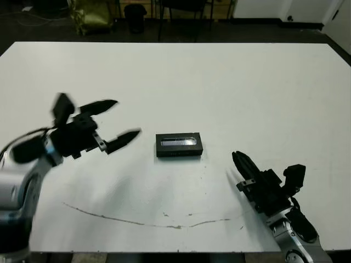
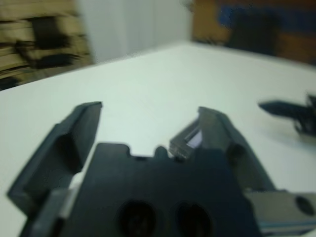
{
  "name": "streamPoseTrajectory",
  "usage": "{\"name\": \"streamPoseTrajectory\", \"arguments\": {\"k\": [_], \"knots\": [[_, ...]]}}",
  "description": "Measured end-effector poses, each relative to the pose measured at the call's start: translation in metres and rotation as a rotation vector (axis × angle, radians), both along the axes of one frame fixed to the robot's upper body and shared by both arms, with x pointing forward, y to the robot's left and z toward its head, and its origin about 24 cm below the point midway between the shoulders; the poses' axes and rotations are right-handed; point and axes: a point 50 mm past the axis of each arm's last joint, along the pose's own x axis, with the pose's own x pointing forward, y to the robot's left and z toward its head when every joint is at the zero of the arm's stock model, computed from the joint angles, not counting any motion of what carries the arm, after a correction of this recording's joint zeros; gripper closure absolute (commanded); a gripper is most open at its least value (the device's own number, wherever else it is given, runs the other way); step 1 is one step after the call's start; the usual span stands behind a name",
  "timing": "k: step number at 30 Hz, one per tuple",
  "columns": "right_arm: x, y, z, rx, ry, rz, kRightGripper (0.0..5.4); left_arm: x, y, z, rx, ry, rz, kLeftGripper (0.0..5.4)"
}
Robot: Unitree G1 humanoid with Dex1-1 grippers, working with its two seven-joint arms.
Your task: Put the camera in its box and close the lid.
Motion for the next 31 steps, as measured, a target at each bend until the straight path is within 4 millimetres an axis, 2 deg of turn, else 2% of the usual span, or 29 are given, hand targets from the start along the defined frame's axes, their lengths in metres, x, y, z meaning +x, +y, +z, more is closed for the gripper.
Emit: {"name": "streamPoseTrajectory", "arguments": {"k": [8, 15, 22, 31], "knots": [[0.004, -0.002, 0.002, -0.07, 0.033, -0.083, 5.4, -0.03, -0.005, -0.024, -0.119, -0.066, 0.281, 3.59], [0.005, 0.0, 0.001, -0.07, 0.042, -0.141, 5.4, -0.043, -0.017, -0.042, -0.039, -0.058, 0.441, 5.38], [0.004, 0.006, 0.006, -0.112, 0.055, -0.197, 5.4, -0.047, -0.031, -0.06, -0.078, 0.002, 0.475, 5.38], [0.003, 0.011, 0.002, -0.101, 0.064, -0.19, 5.4, -0.047, -0.035, -0.062, -0.069, 0.014, 0.495, 5.38]]}}
